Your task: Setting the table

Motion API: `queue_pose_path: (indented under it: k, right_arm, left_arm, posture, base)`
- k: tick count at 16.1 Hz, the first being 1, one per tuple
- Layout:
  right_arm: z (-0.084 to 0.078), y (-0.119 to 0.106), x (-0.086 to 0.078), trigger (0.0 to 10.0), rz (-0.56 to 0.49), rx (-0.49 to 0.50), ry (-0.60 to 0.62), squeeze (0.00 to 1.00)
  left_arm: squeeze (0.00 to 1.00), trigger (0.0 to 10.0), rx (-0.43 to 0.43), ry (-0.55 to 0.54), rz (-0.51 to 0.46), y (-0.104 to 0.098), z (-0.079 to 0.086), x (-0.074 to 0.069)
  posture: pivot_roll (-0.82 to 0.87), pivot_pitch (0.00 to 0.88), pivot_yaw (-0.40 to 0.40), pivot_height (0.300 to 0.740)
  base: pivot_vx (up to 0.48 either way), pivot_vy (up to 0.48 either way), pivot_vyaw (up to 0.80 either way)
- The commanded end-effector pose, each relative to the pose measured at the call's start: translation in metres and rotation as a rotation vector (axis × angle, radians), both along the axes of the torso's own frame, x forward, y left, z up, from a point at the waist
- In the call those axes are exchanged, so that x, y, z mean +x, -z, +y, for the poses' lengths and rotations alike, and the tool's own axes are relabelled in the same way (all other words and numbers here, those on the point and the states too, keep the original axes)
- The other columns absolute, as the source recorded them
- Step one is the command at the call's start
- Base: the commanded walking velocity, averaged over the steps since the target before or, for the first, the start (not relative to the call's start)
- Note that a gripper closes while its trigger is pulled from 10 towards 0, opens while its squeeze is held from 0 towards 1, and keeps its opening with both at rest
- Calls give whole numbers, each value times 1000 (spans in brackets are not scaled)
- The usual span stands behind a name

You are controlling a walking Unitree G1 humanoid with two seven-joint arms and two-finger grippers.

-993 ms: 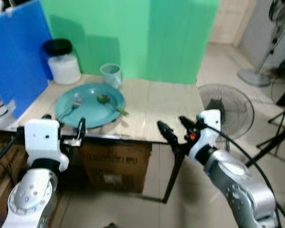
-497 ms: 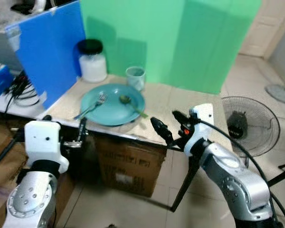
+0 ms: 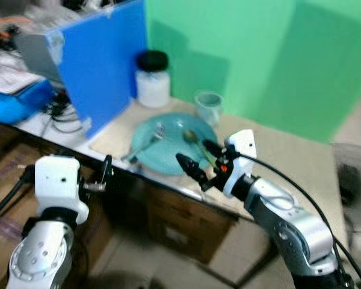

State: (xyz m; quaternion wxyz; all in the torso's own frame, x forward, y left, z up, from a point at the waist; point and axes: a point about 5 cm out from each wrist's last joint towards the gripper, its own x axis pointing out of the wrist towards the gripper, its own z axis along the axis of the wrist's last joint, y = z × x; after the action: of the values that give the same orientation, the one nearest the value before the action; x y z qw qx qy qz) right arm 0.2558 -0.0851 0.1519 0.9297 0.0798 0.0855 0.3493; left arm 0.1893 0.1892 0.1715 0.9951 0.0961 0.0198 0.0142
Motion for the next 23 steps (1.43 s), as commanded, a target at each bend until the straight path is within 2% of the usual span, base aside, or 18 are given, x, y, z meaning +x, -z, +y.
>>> queue_pose_path:
  k: [1, 3, 5, 7, 8, 9, 11, 12, 13, 14, 16, 18, 20, 21, 22, 23]
  right_arm:
    - [-5, 0, 1, 10000, 6, 7, 29, 0]
    - [-3, -1, 3, 10000, 4, -2, 36, 0]
    - [2, -1, 6, 10000, 42, -62, 27, 0]
    - [13, -4, 17, 10000, 69, -72, 14, 0]
    - [16, -2, 28, 10000, 82, -102, 68, 333]
    - [19, 0, 40, 10000, 93, -164, 119, 1000]
    - [23, 2, 56, 10000, 114, -259, 161, 1000]
    - [22, 4, 61, 10000, 121, -317, 176, 1000]
    - [21, 6, 66, 10000, 129, -390, 178, 925]
    - [19, 8, 71, 10000, 157, -439, 192, 0]
    - [16, 13, 79, 10000, 196, -510, 235, 0]
    - [13, 13, 90, 9843, 225, -510, 310, 0]
    - [11, 13, 94, 9686, 259, -515, 343, 0]
    - [8, 13, 95, 9216, 269, -516, 357, 0]
    - [3, 15, 96, 8118, 292, -515, 375, 0]
    - [-2, 17, 96, 6000, 308, -520, 391, 0]
  left_arm:
    - [0, 10000, -2, 24, -1, 0, -5, -2]
    - [0, 10000, 2, 50, 10, 1, -7, -2]
    - [0, 10000, 18, 140, 44, 4, -12, -4]
    - [0, 10000, 23, 255, 59, 3, -16, -5]
    - [0, 10000, 23, 305, 73, 4, -18, -5]
    - [0, 10000, 18, 381, 99, 5, -22, -4]
    - [0, 10000, 23, 522, 152, 8, -30, -6]
    - [0, 10000, 29, 549, 165, 9, -31, -6]
    - [0, 10000, 37, 575, 177, 10, -32, -5]
    - [0, 10000, 47, 589, 180, 11, -32, -4]
    - [0, 10000, 43, 601, 181, 10, -31, -2]
    - [0, 10000, 35, 634, 185, 10, -33, -3]
    - [0, 10000, 29, 650, 190, 9, -34, -5]
    - [0, 10000, 29, 655, 191, 9, -34, -5]
    - [0, 10000, 28, 663, 191, 9, -34, -6]
    - [0, 10000, 23, 670, 192, 9, -34, -6]
  posture:
    - [19, 0, -17, 740]
    - [20, 0, -19, 740]
    - [20, 0, -20, 740]
    - [20, 0, -17, 740]
    - [18, 0, -13, 740]
    - [19, 0, -14, 740]
    - [25, 2, -21, 740]
    - [23, 4, -23, 740]
    - [23, 5, -26, 740]
    - [23, 8, -29, 740]
    - [19, 12, -30, 740]
    - [20, 12, -30, 740]
    - [21, 17, -28, 740]
    - [22, 18, -26, 740]
    - [22, 18, -25, 740]
    - [21, 19, -24, 740]
  base:
    - [337, 0, 0]
    - [156, 0, 0]
    - [0, 0, 0]
    - [0, 0, 0]
    - [0, 0, 0]
    - [0, 0, 0]
    - [0, 0, 0]
    - [0, 0, 0]
    - [0, 0, 0]
    - [0, 0, 0]
    - [0, 0, 0]
    - [0, 0, 0]
    - [0, 0, 0]
    - [0, 0, 0]
    - [0, 0, 0]
    - [0, 0, 0]
